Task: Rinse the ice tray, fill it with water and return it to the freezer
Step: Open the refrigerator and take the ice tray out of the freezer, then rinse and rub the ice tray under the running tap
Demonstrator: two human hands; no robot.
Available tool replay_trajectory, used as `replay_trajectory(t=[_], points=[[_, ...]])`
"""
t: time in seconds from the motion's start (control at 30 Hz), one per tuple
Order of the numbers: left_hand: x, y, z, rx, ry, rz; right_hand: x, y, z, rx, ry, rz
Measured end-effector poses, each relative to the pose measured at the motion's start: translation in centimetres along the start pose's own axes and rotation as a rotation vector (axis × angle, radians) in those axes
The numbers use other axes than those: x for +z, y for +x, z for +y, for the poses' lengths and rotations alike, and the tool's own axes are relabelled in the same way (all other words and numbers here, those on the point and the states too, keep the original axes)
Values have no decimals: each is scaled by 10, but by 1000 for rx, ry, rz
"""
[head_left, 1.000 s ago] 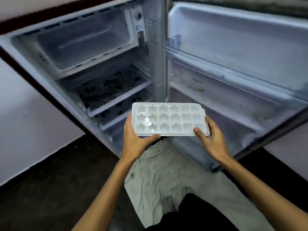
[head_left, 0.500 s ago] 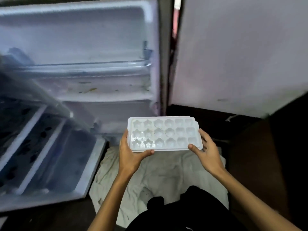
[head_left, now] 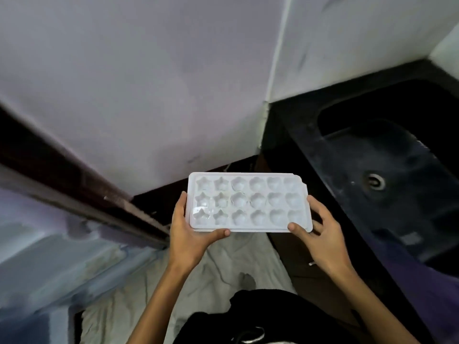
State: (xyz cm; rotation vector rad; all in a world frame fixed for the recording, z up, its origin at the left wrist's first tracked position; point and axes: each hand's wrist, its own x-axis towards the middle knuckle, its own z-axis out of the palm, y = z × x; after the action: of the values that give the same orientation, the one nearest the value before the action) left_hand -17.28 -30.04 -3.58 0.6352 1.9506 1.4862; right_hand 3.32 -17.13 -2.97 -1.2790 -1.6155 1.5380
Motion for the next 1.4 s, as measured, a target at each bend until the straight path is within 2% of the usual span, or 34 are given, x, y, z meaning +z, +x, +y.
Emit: replay_trajectory(t=[0.1, 0.23, 0.4, 0.77, 1.0, 1.4], points=[[44, 21, 29, 27, 2, -141, -43, 4, -7, -4, 22, 154], [94, 45, 67, 154, 77, -315, -88, 6, -15, 8, 39, 330], [147, 83, 99, 153, 47, -519, -126, 13, -20, 26, 86, 560], [272, 159, 162, 153, -80, -764, -161, 33, -44, 19, 249, 1015], [331, 174, 177, 56, 36, -889, -175, 46, -48, 18, 295, 1108], [394, 175, 189, 56, 53, -920, -221, 68, -35, 42, 368, 1120]])
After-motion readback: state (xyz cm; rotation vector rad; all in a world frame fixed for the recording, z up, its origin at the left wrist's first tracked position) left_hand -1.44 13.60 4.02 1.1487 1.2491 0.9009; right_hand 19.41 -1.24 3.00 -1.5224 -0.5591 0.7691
